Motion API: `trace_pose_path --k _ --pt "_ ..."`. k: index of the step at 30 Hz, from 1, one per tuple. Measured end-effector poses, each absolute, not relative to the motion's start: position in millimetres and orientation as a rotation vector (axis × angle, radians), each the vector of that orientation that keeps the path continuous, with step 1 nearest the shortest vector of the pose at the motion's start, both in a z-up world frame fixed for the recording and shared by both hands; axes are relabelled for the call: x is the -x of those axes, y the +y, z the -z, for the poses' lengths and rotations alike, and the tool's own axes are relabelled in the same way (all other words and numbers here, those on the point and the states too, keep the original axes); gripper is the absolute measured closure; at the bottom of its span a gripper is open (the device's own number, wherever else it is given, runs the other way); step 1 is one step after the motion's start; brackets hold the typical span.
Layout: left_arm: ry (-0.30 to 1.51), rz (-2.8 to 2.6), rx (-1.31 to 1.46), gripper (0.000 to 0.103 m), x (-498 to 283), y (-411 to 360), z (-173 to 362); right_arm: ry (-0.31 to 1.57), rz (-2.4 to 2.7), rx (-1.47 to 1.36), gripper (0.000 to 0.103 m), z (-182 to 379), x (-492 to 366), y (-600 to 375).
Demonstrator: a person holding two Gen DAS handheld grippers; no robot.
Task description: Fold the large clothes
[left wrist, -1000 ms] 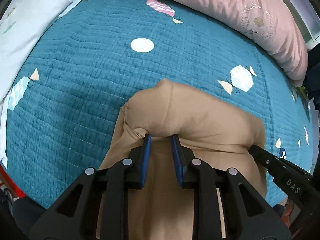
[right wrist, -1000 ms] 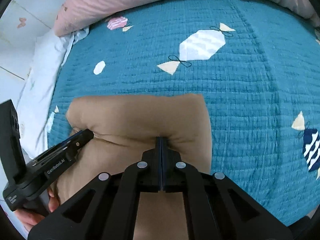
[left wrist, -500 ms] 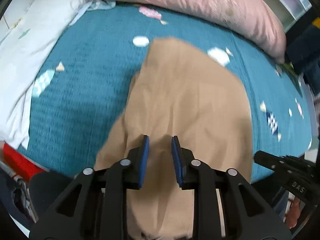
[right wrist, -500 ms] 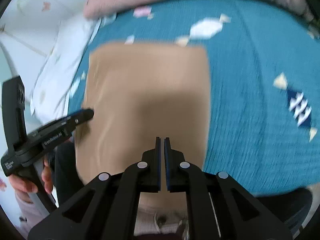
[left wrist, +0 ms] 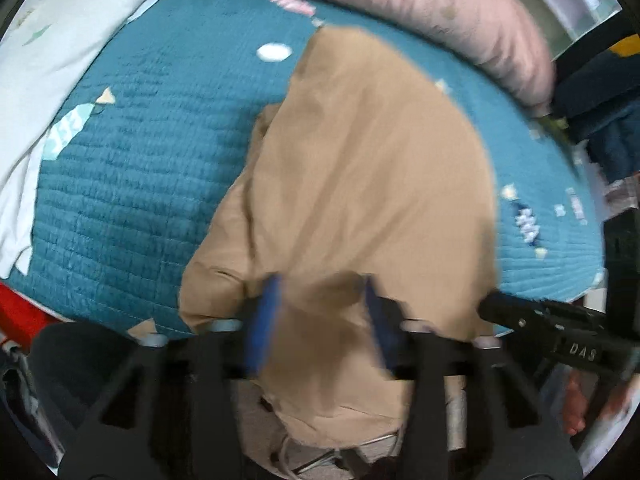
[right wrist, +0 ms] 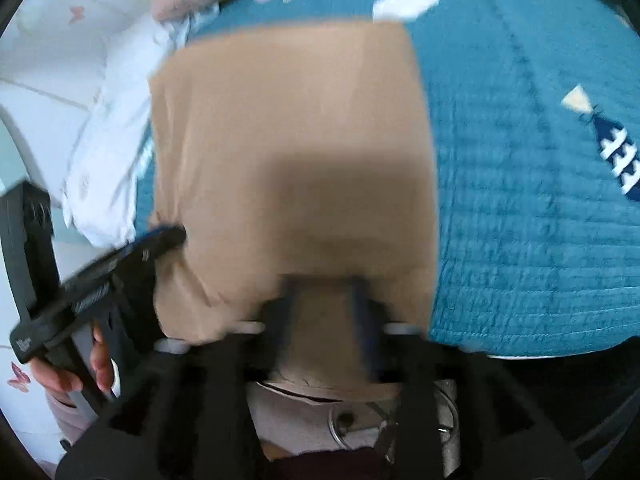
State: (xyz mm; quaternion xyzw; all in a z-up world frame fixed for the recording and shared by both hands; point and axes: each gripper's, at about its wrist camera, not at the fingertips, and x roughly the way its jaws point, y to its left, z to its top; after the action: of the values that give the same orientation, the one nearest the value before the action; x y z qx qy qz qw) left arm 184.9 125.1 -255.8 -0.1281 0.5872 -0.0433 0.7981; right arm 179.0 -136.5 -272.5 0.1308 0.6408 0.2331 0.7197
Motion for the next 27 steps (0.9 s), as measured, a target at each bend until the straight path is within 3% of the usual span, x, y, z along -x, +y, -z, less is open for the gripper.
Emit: trace_pose_path --k 2,6,18,20,27 --pt "1.220 0.065 0.270 0.020 -181.7 130.7 242.6 1.353 -0.460 -0.299 0.022 261.8 -180.3 -145.8" --pt "1.203 0.059 0.285 0.016 -187.4 142.5 235.6 1.315 -0.449 -0.323 0.020 250.2 -192.9 -159.9" --pt "1.293 0.121 0.528 0.016 -238.7 175.6 289.6 1.440 -0.434 -0.338 0.020 301.0 -239.3 -152.4" --pt "1.300 0.129 0.571 0.016 -241.8 179.7 300.2 1.462 -0.421 -0.360 0.010 314.0 -244.2 -150.9" --pt "1.304 0.179 0.667 0.010 -248.4 184.5 327.1 1.502 -0.470 -0.536 0.008 345.7 -251.0 -154.8"
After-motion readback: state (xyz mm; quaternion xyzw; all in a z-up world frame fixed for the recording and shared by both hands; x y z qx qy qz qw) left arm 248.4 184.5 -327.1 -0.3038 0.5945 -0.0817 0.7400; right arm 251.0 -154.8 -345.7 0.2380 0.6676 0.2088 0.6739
